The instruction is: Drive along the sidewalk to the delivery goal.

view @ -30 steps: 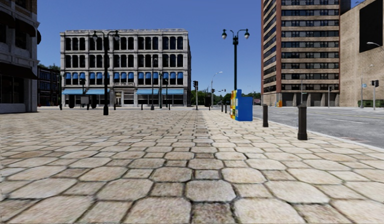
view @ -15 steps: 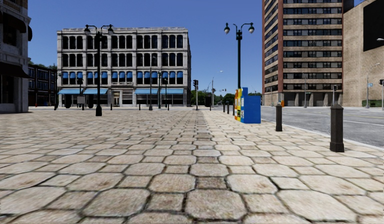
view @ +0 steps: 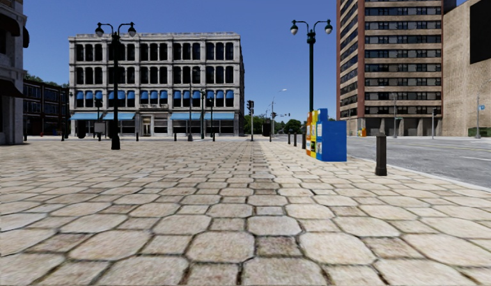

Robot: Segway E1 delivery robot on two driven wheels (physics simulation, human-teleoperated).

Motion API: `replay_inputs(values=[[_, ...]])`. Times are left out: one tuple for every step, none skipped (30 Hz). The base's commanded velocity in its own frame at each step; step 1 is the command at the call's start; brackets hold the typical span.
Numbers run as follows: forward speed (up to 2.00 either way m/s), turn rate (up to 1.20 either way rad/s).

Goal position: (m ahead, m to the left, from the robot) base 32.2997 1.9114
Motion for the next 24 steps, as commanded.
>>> replay_inputs(values=[[2.0, 0.0], [2.0, 0.0], [2.0, 0.0], [2.0, 0.0], [2.0, 0.0], [2.0, 0.0], [2.0, 0.0], [2.0, 0.0], [2.0, 0.0], [2.0, 0.0], [2.0, 0.0], [2.0, 0.0], [2.0, 0.0], [2.0, 0.0], [2.0, 0.0], [2.0, 0.0], [2.0, 0.0], [2.0, 0.0], [2.0, 0.0], [2.0, 0.0], [2.0, 0.0], [2.0, 0.0], [2.0, 0.0], [2.0, 0.0]])
